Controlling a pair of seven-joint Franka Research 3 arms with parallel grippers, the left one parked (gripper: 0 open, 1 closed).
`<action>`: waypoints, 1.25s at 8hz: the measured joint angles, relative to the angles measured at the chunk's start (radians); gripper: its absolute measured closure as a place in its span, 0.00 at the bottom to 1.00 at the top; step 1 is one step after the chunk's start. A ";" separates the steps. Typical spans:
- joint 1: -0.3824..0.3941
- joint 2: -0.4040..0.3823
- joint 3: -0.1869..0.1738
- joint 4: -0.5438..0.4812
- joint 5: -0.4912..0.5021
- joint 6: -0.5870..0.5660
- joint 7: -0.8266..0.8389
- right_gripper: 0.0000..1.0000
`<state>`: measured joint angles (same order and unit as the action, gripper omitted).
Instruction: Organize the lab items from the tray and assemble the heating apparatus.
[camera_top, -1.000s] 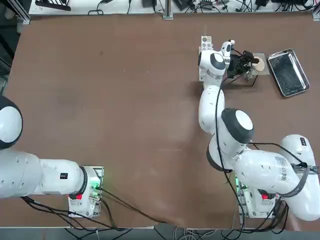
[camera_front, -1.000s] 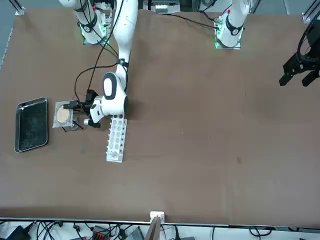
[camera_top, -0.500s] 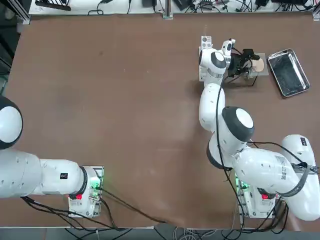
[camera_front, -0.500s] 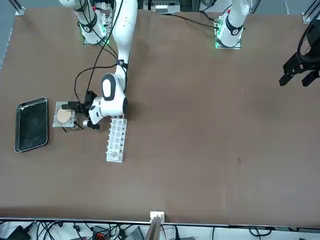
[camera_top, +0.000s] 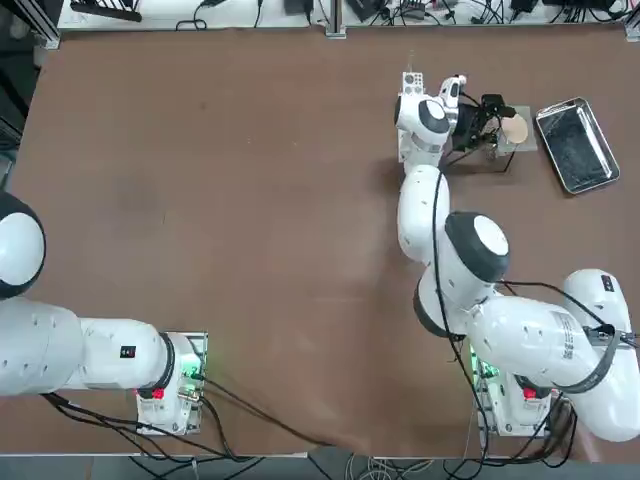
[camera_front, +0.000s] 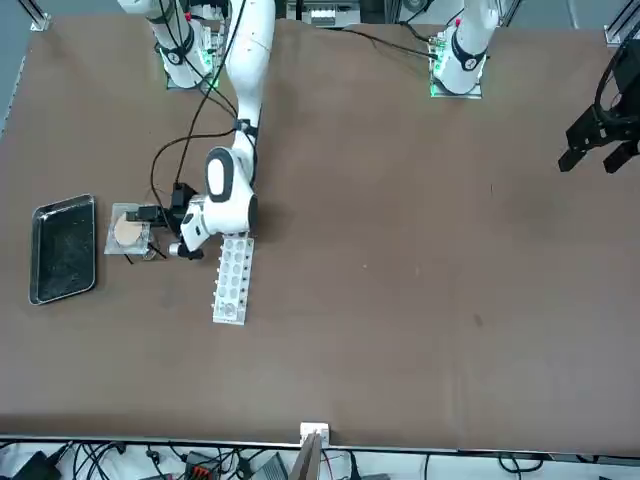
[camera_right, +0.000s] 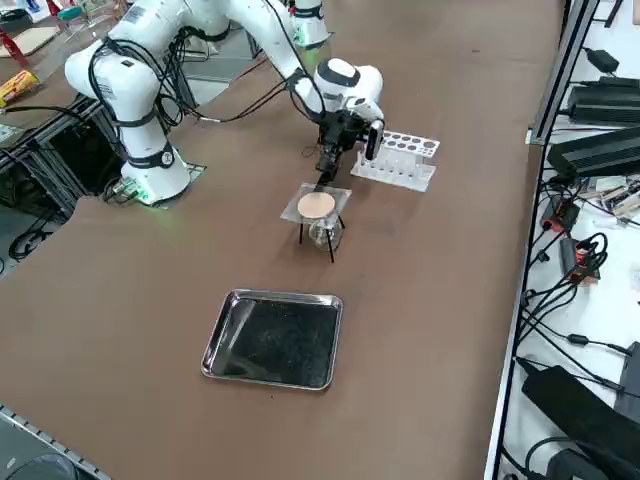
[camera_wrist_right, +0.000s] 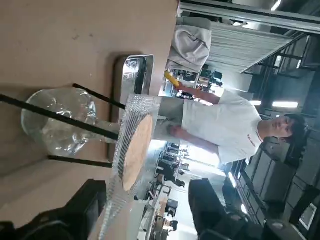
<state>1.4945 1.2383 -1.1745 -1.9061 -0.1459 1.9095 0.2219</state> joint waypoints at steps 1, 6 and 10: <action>0.001 -0.014 -0.005 0.020 0.033 -0.037 -0.022 0.00; 0.026 -0.030 -0.236 0.129 0.288 -0.246 -0.326 0.00; 0.013 -0.035 -0.481 0.170 0.550 -0.319 -0.470 0.00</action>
<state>1.5077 1.2037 -1.6550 -1.7362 0.4039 1.5906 -0.2479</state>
